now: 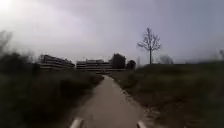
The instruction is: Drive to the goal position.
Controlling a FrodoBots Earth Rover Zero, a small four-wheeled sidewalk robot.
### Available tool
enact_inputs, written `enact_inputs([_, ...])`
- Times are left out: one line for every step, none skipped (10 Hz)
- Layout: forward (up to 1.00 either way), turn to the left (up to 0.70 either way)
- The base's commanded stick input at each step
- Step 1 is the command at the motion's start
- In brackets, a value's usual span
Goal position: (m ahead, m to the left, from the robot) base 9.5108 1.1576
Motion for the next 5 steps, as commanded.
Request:
enact_inputs([0.7,0.0])
enact_inputs([0.7,0.0])
enact_inputs([0.7,0.0])
enact_inputs([0.7,0.0])
enact_inputs([0.7,0.0])
